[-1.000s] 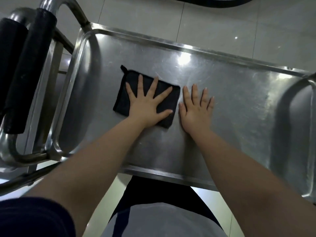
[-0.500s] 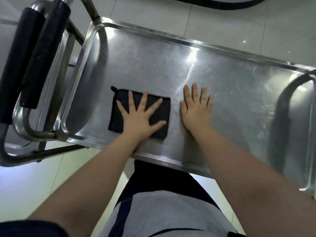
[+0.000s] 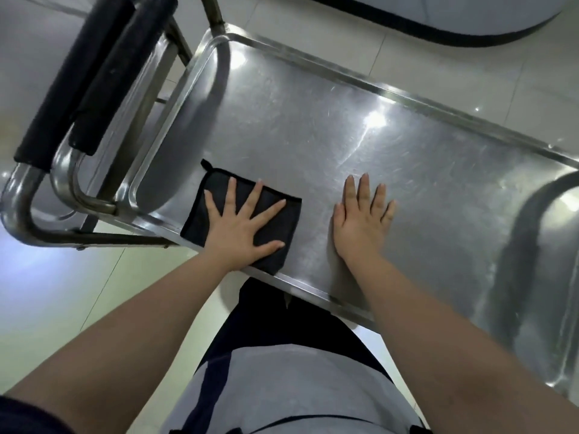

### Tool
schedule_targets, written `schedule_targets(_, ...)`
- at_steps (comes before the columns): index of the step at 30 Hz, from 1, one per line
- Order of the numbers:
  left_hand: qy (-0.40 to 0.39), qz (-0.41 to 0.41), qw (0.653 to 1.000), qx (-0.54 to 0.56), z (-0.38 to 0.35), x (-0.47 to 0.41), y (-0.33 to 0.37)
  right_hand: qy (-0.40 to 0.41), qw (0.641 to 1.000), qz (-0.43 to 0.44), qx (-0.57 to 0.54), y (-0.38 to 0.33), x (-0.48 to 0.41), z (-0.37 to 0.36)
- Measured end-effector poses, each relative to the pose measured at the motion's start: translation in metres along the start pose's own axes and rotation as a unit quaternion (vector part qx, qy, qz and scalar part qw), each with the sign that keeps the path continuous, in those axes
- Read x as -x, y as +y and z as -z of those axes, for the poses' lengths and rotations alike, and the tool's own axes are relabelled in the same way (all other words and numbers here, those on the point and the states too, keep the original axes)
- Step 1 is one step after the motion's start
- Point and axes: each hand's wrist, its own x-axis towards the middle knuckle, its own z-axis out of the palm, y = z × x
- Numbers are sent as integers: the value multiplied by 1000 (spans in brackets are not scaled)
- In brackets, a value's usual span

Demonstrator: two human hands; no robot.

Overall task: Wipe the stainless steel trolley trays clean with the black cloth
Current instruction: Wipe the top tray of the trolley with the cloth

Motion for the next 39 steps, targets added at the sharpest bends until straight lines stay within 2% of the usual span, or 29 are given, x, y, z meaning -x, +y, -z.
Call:
schedule_targets(5, -4, 13, 1000, 15, 4, -1, -2, 2, 999, -34, -19, -13, -1, 6)
schedule_targets(11, 5, 4, 1000, 23, 4, -2, -6, 18, 996, 75, -35, -71, -22, 5)
schedule_targets(17, 6, 17, 999, 35, 1, -2, -49, 30, 999, -1, -23, -95, -92, 19)
schedule_targets(20, 6, 26, 999, 40, 3, -3, -89, 44, 999, -9, -27, -95, -95, 19)
schedule_targets(24, -7, -12, 999, 30, 7, -15, -107, 33, 999, -22, -10, -94, -95, 17)
schedule_targets(35, -13, 31, 996, 82, 60, -253, -108, -2, 999, -22, 32, -92, -100, 14)
schedule_targets(39, -27, 5, 998, 58, 70, -297, -109, 7, 999, -18, 36, -91, -100, 14)
